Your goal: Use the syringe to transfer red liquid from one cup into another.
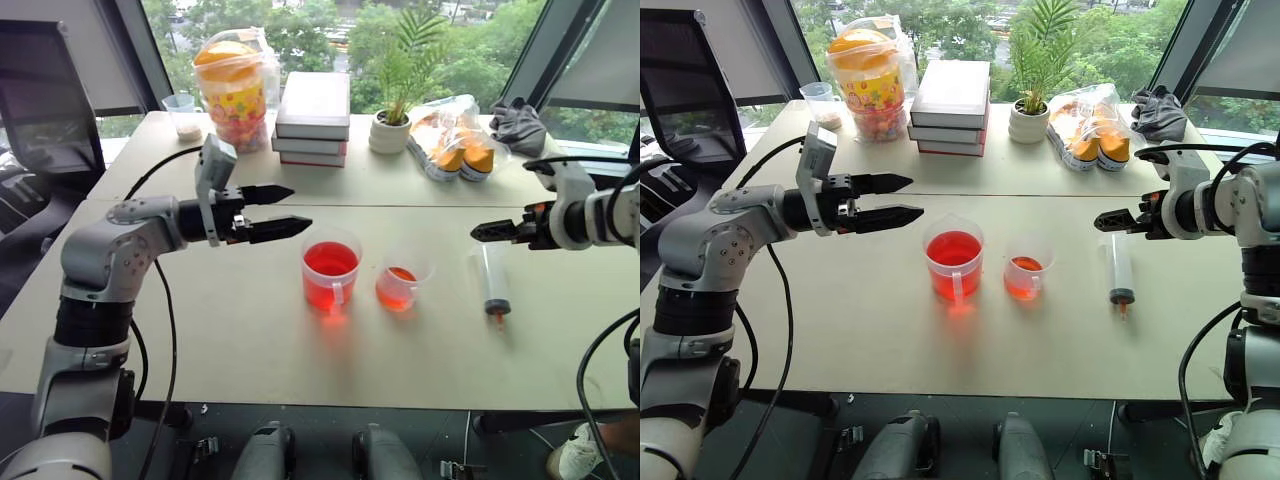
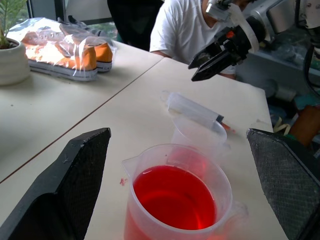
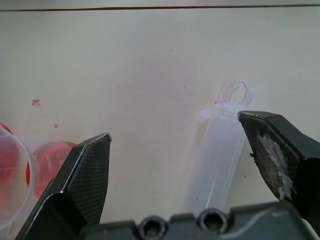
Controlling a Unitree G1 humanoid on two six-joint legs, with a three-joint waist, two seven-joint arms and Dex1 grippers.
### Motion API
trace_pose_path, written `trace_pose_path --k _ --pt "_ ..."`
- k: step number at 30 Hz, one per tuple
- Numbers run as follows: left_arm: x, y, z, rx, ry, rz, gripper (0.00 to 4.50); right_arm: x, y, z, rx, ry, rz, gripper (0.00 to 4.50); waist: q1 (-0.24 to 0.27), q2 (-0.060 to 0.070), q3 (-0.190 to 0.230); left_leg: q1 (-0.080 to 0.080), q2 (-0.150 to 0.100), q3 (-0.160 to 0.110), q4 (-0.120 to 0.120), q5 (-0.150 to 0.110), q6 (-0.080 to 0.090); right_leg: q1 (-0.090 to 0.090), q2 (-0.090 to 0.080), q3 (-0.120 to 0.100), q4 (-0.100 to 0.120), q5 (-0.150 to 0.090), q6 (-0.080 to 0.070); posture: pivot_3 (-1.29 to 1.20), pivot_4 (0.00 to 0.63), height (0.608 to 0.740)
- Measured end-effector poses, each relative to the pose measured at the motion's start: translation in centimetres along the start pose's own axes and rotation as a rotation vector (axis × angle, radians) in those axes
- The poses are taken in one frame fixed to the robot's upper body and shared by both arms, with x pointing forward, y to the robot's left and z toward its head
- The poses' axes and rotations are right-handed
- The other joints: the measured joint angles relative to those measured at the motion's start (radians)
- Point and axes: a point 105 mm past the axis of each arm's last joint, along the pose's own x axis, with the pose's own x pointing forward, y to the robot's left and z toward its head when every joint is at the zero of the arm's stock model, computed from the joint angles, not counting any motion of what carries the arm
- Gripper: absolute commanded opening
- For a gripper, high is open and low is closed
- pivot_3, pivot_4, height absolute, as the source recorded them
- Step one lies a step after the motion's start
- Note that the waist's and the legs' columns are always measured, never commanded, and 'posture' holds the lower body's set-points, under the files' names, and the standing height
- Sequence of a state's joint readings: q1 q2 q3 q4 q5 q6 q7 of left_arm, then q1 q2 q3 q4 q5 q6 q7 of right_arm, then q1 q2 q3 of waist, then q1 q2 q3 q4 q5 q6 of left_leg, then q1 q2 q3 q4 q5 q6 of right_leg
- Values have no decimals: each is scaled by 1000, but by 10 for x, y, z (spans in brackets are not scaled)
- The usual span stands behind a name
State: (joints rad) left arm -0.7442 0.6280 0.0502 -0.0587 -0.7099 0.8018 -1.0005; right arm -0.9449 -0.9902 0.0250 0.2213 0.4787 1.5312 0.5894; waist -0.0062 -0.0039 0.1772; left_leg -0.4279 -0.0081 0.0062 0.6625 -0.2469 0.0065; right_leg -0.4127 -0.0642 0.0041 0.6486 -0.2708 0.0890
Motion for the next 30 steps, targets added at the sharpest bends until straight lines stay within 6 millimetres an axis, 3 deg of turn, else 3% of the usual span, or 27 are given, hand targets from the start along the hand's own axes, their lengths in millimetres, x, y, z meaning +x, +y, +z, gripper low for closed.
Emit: trace_pose_path --k 13,22,25,29,30 --pt "-2 -1 -8 -10 13 37 4500 50 -1 -34 69 277 -49 4478 -7 0 0 1 0 2 0 0 0 0 2 0 1 0 1 0 150 740" --pt "-2 -4 -4 -6 10 47 4500 71 -3 -34 109 284 -66 4478 -7 0 0 1 0 3 0 0 0 0 3 0 2 0 1 0 150 740" --pt "-2 -3 -4 -7 10 53 4500 73 -6 -32 113 276 -81 3598 -7 0 0 1 0 3 0 0 0 0 3 0 2 0 1 0 150 740" --pt "-2 -3 -4 -5 9 53 4500 76 -8 -34 88 283 -100 1552 -8 0 0 1 0 3 0 0 0 0 3 0 2 0 1 0 150 740" --pt "-2 -3 -4 -5 9 54 4500 76 -8 -33 84 284 -99 1381 -8 0 0 1 0 3 0 0 0 0 3 0 2 0 1 0 150 740"
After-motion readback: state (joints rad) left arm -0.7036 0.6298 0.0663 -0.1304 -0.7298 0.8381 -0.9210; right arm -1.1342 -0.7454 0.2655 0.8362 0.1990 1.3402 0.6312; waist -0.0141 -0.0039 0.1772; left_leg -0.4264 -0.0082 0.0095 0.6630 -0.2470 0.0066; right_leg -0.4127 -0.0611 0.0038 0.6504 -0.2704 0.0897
